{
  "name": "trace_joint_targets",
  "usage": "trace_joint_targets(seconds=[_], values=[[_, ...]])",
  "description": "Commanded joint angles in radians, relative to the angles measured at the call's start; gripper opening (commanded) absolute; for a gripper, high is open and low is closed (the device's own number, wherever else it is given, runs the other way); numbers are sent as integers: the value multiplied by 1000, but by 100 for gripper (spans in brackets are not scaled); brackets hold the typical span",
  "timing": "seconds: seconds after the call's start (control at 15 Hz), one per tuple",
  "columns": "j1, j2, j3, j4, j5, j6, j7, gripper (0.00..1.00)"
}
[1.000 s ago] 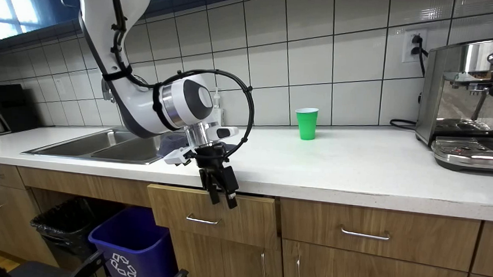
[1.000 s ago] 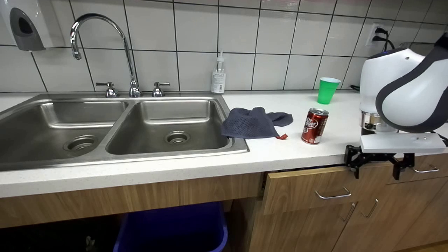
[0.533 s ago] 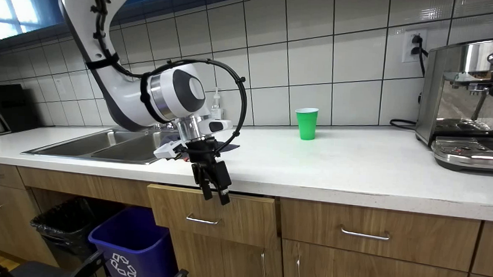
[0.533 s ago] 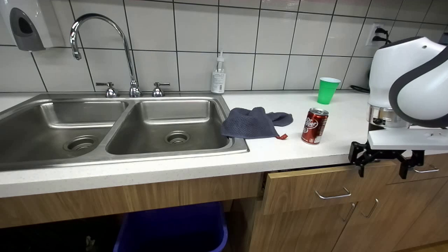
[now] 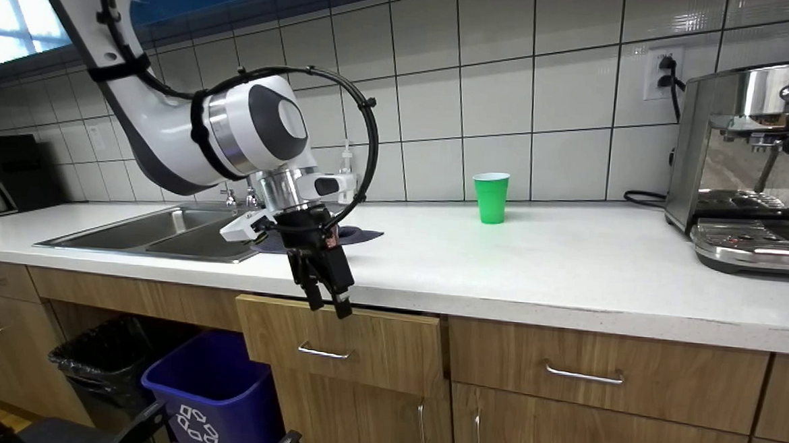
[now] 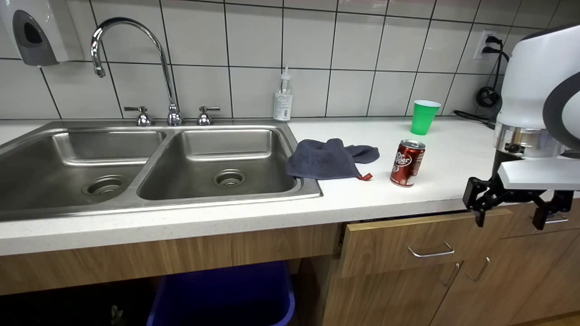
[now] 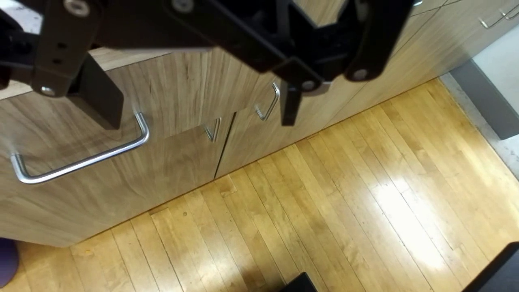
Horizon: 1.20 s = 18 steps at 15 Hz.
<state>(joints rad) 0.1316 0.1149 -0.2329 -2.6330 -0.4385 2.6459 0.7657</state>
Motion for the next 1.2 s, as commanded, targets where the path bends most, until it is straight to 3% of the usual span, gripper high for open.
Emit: trace_joint_targets(seconds=[0.0,0.53,0.6,1.13], values=[[-37,-111,39,-62,-53,-20,49,100],[-106,-262,148,-114,-54,-35,54,100],[-119,-183,153,-78,-20,-1,15,100],[-135,-228,177,-100,-15,-9,12,100]])
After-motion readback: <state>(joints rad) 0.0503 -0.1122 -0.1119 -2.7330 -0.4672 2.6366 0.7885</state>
